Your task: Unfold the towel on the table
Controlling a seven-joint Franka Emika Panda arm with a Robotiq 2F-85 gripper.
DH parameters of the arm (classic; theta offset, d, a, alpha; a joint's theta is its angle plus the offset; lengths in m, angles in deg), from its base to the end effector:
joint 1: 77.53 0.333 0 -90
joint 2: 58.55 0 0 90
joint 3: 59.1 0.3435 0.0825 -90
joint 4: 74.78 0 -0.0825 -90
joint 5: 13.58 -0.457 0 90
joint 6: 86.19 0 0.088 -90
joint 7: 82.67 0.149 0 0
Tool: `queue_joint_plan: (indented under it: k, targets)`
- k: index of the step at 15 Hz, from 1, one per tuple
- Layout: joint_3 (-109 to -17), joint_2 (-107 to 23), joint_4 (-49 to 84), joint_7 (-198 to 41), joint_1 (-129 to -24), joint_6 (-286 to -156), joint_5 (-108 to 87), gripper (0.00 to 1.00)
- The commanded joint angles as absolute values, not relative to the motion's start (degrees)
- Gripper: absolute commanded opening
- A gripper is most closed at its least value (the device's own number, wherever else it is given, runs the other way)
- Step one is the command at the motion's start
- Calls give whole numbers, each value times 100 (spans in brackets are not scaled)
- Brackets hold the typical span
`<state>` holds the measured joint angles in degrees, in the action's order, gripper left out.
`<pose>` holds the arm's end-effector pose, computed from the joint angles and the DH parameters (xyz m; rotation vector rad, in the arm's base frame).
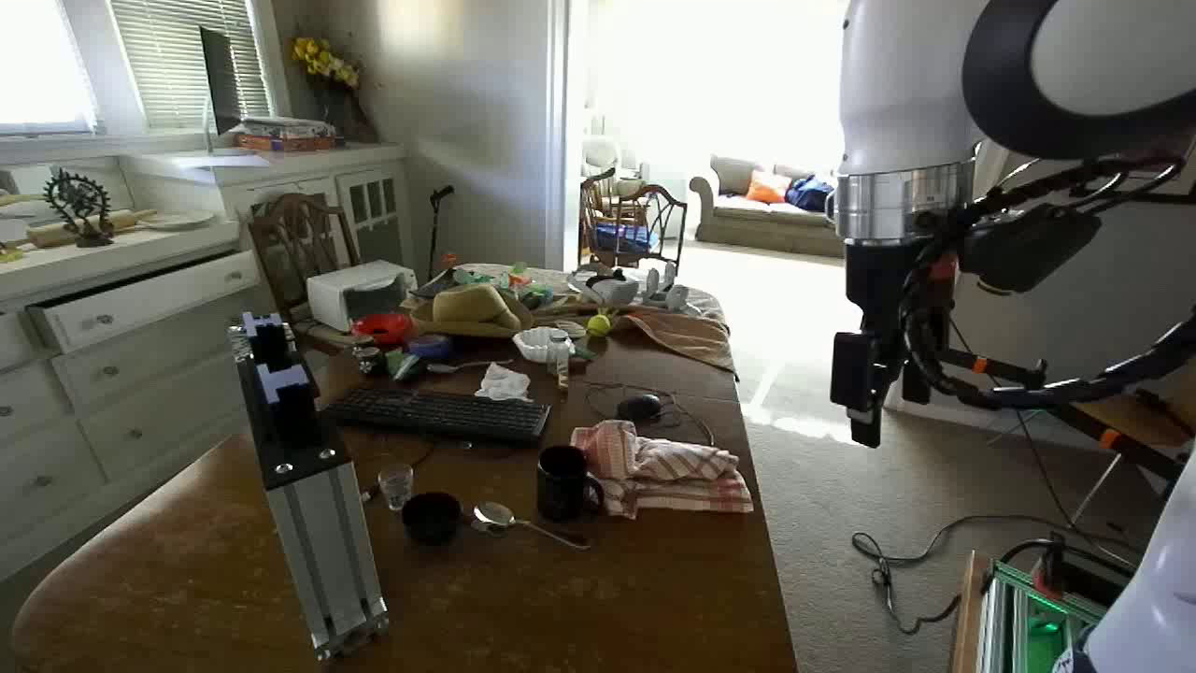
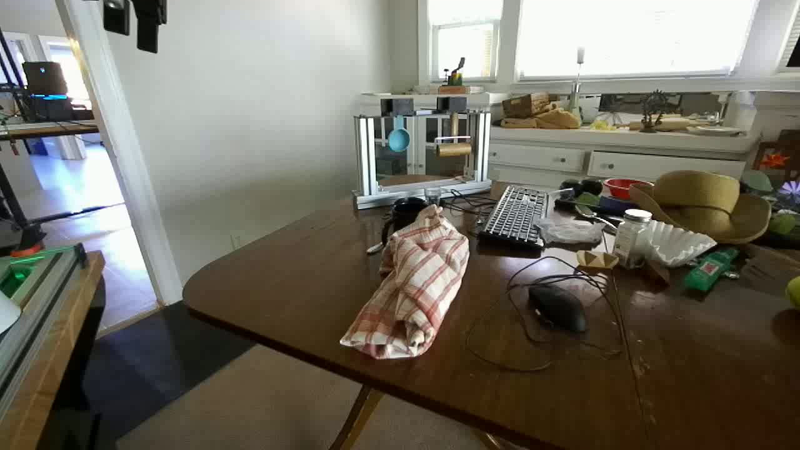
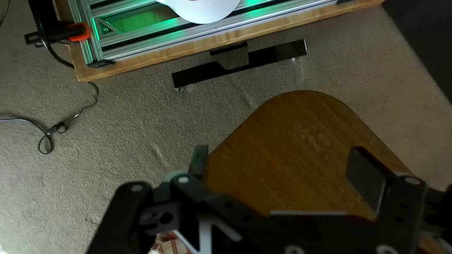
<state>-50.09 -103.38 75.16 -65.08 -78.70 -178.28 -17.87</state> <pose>0.3286 0.0517 0.4268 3.0200 -0.3640 -0.3371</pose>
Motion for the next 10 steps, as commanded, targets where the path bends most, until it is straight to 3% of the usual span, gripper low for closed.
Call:
queue_joint_plan:
  k: [1, 8, 10]
  targets:
    - [-5035, -10332, 7510, -6492, -7840, -17823, -1772, 100]
    - [-5035, -10332, 7510, -6492, -7840, -17823, -1772, 100]
    - [-4778, -10115, 7790, -5840, -8059, -18745, -1763, 100]
